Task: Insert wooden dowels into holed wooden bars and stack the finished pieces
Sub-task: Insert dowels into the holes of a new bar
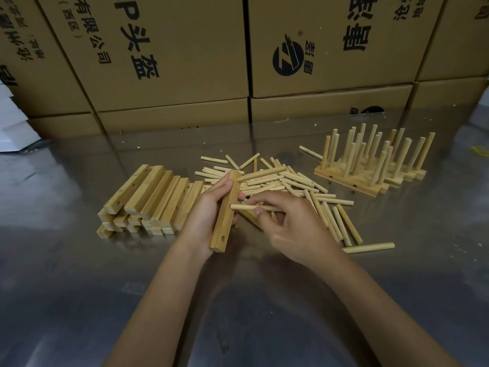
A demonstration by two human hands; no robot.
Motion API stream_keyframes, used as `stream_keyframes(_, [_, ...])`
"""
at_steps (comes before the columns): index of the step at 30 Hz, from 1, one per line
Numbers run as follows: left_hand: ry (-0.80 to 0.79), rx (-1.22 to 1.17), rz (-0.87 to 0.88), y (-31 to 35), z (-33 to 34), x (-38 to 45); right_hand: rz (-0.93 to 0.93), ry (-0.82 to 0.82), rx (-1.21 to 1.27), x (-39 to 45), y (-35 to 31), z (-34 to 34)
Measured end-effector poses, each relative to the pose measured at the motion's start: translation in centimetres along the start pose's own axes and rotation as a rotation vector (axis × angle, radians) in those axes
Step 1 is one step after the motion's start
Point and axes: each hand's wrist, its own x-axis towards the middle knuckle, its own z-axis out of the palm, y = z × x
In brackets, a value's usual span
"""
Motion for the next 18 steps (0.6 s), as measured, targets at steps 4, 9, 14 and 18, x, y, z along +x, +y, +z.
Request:
stream_keyframes(4, [0.019, 0.056, 0.030, -0.03, 0.21, -0.17, -0.010, 0.021, 0.006, 0.01, 0.00, -0.01])
stream_keyframes(9, [0.068, 0.163, 0.058, -0.33, 0.49, -0.08, -0.006, 0.014, -0.032, -0.07, -0.29, 0.23])
stream_keyframes(14, [0.073, 0.211, 0.081, -0.65, 0.96, -0.03, 0.026, 0.045, -0.023, -0.10, -0.30, 0.33])
stream_keyframes(18, [0.077, 0.222, 0.085, -0.57, 0.88, -0.05, 0.083, 0.056, 0.073, -0.15, -0.40, 0.35])
